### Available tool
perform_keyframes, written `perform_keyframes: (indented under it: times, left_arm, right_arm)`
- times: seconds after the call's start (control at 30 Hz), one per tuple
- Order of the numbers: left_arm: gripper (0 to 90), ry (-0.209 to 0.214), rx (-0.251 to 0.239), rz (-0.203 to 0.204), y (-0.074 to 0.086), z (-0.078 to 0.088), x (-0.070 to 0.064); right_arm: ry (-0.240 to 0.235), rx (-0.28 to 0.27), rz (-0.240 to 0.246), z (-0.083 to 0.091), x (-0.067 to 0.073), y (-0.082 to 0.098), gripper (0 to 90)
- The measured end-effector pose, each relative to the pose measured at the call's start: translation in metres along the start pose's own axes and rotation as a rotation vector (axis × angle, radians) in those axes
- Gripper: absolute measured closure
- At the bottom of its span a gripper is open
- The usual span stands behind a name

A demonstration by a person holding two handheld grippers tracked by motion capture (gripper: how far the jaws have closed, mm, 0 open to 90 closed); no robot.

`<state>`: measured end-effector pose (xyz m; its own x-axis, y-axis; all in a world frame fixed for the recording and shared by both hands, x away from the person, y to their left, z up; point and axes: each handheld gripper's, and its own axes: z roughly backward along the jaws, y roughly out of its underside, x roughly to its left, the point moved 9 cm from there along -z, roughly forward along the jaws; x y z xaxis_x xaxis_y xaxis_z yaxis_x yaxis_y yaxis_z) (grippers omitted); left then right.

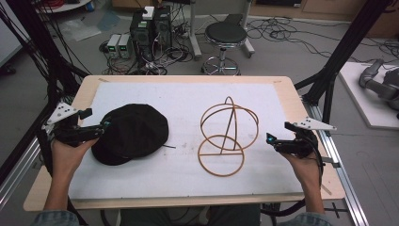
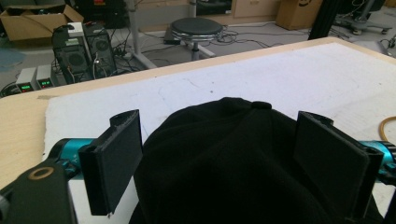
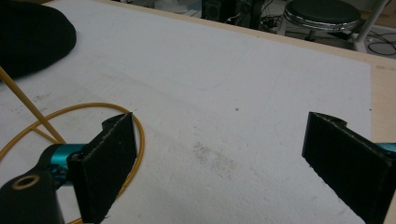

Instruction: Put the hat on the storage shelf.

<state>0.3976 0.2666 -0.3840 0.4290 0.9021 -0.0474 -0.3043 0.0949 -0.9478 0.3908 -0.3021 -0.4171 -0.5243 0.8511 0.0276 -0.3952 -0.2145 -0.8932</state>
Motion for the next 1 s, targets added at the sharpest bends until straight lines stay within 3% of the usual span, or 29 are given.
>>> perform_keyframes:
  times: [0.43, 1.0]
  left_arm:
    - [16.5, 0.022, -0.021, -0.003, -0.006, -0.003, -0.006]
    - [16.5, 0.059, 0.002, -0.056, -0.009, -0.029, -0.024]
  right_arm:
    - [0.008, 0.003, -0.002, 0.005, 0.0, 0.002, 10.0]
    - [-0.005, 0.02, 0.014, 0.007, 0.01, 0.009, 10.0]
